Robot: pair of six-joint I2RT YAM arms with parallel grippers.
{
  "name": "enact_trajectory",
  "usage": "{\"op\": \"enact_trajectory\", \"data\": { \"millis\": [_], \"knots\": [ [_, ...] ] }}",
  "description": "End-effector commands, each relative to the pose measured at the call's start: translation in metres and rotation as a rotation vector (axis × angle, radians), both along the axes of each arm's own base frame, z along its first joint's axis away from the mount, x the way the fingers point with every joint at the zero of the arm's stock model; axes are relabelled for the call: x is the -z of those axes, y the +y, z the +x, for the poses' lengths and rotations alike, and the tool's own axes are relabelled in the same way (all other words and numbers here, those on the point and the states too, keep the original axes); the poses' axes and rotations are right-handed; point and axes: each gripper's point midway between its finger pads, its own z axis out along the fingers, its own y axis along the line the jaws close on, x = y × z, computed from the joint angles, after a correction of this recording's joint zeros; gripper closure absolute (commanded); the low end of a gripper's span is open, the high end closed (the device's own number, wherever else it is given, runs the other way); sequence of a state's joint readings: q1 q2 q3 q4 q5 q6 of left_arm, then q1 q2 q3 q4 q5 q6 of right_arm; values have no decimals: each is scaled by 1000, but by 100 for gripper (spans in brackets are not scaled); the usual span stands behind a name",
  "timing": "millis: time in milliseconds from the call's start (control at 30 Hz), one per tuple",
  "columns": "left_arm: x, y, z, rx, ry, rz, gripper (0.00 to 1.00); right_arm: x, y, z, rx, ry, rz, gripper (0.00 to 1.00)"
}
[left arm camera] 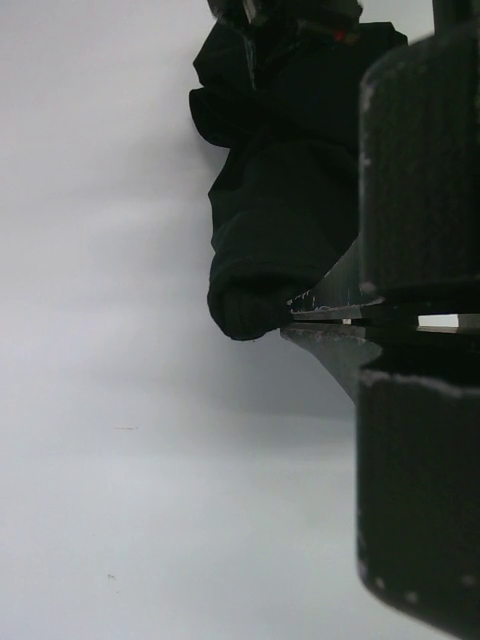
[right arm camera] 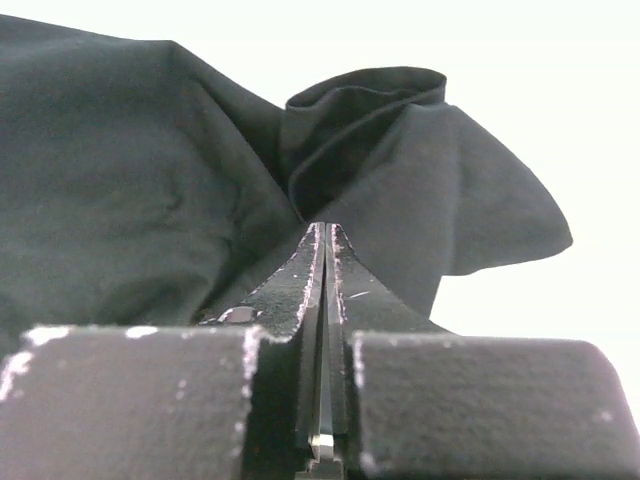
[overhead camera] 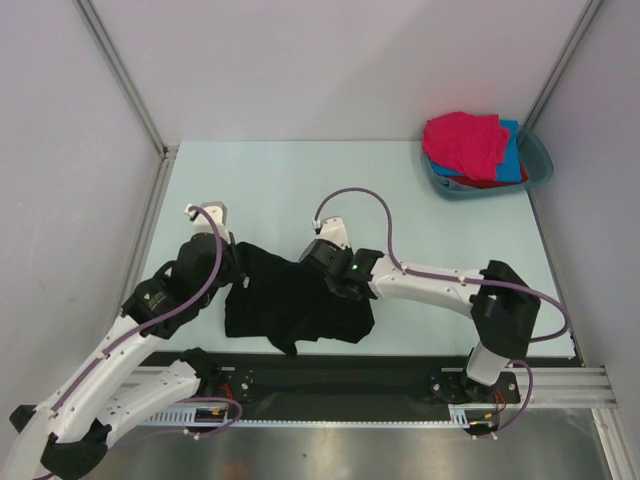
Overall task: Fold and stack the t-shirts
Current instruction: Flatten the tshirt out
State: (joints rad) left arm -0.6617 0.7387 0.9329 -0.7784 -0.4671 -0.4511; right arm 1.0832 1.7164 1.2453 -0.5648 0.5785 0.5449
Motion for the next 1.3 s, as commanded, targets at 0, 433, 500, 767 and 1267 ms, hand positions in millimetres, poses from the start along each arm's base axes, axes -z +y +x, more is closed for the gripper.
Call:
{"op": "enact_trajectory", "data": {
  "millis": [0, 433, 500, 767, 1267],
  "knots": [
    [-8, -1, 6, 3, -40, -1, 100, -62, -13, 4, 35, -119, 81, 100],
    [-6, -6, 10, 19, -39, 3, 100, -90, -112, -31, 300, -162, 113, 100],
    [-5, -6, 10, 19, -35, 5, 100, -83, -124, -39, 353, -144, 113, 100],
    [6, -3, 9, 6, -13, 25, 99, -75, -146, -49, 409, -152, 92, 100],
    [-9, -4, 1, 28, -48, -31, 100, -42, -37, 4, 126, -80, 157, 33]
  ]
}}
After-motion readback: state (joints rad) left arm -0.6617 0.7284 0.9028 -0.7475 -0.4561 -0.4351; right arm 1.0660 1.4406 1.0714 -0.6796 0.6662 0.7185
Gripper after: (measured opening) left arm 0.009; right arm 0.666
